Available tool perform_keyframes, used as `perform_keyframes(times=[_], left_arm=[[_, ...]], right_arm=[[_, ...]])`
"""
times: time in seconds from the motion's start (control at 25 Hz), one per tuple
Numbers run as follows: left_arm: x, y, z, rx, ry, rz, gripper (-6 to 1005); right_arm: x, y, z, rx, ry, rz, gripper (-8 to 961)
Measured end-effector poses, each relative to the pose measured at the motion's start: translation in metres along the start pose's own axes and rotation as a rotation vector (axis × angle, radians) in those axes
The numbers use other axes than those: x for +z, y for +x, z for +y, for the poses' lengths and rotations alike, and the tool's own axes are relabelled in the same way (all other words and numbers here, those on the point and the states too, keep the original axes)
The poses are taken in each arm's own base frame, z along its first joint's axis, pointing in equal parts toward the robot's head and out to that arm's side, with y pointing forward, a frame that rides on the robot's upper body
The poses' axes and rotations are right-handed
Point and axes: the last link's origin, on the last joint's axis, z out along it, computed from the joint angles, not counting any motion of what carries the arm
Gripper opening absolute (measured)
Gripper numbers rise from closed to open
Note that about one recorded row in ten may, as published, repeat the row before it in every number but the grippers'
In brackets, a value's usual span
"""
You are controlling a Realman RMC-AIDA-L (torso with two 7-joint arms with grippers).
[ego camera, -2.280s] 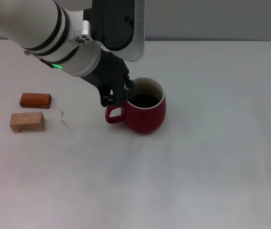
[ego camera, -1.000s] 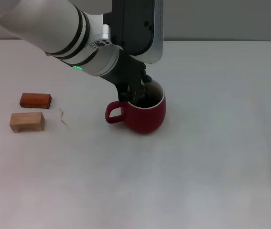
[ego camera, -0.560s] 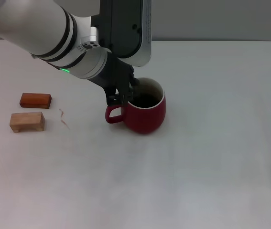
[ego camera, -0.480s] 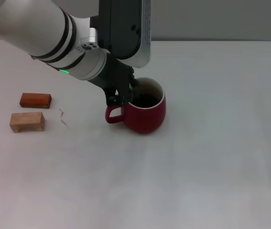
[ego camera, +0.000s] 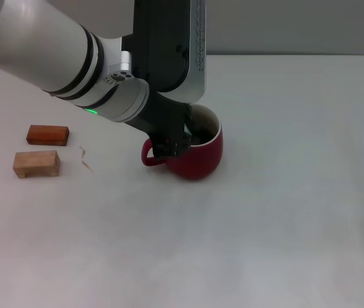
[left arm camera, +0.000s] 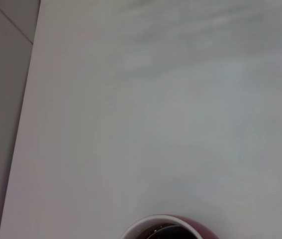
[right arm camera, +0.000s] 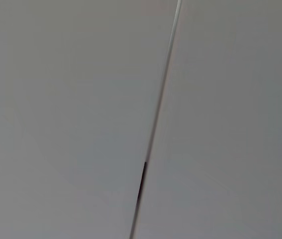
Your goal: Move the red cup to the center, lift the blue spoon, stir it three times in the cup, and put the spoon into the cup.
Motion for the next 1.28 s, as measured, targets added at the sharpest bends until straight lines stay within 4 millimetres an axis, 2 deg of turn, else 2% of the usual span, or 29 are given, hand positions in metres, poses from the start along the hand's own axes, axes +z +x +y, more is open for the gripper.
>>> perform_keyframes(times=[0.64, 0.84, 1.08, 1.28], left_arm=[[-0.007, -0.004, -0.009, -0.107, -0.015, 0.080, 175], [-0.006, -0.005, -0.009, -0.111, -0.021, 0.075, 367], [-0.012, -0.008, -0.013, -0.131, 0.013, 0.102, 456], [-0.034, -0.015, -0.031, -0.205, 0.116, 0.246, 484]], right_arm=[[0.001, -0.001, 0.001, 0.001, -0.001, -0.003, 730], [0.002, -0.001, 0.001, 0.001, -0.002, -0.004, 729], [0.002, -0.001, 0.001, 0.001, -0.002, -0.004, 731], [0.000, 0.000, 0.000, 0.000, 0.000, -0.001, 730]])
